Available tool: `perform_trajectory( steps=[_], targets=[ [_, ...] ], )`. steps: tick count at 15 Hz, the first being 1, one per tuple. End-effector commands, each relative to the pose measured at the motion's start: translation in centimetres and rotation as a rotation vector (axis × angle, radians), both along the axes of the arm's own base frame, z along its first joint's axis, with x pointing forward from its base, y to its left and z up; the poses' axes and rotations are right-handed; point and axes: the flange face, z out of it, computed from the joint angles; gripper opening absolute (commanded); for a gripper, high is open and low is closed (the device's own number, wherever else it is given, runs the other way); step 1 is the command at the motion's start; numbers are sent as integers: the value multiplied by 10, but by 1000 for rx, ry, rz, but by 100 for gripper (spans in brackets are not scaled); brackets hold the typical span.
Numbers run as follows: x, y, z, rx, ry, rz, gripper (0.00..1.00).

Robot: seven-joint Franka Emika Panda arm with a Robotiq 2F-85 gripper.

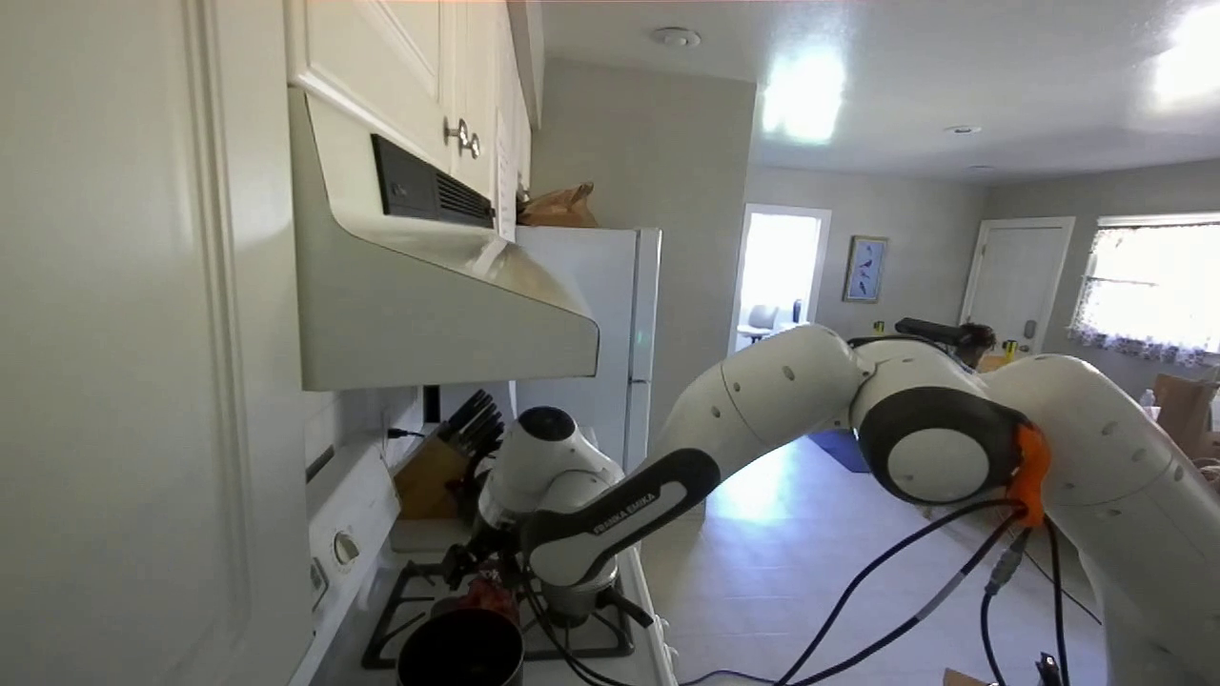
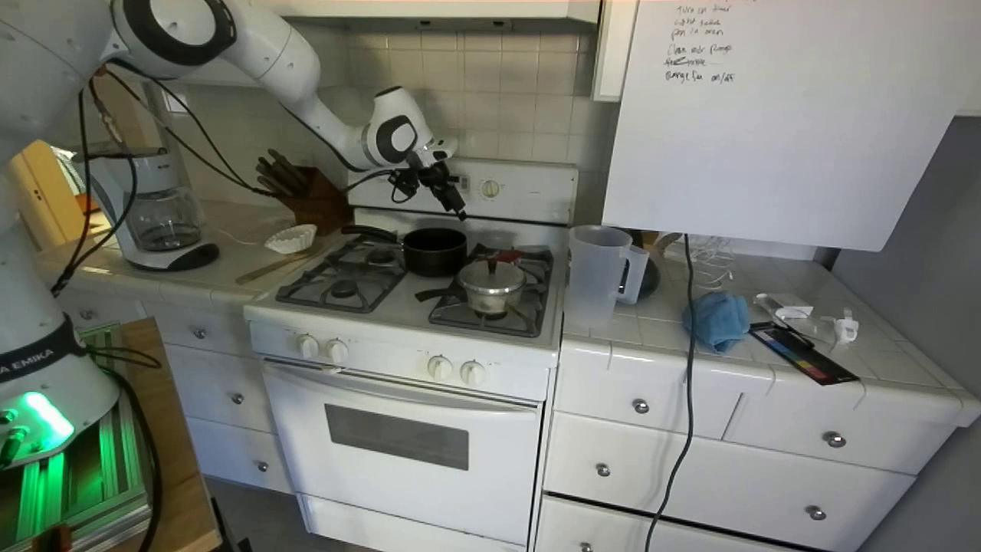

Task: Remove the chip packet from the pot, then put the pot on plate

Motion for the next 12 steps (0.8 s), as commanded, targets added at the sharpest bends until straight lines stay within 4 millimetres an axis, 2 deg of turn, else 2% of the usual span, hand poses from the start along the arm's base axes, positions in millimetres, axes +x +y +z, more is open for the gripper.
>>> perform_trajectory(
  steps=[1, 3, 6, 12],
  targets=[
    [-28, -21, 12, -42, 167, 32, 100],
    [-35, -34, 10, -61, 251, 31, 100],
    [-40, -46, -10, -60, 336, 33, 100],
    [-37, -34, -52, -5, 282, 13, 100]
  ],
)
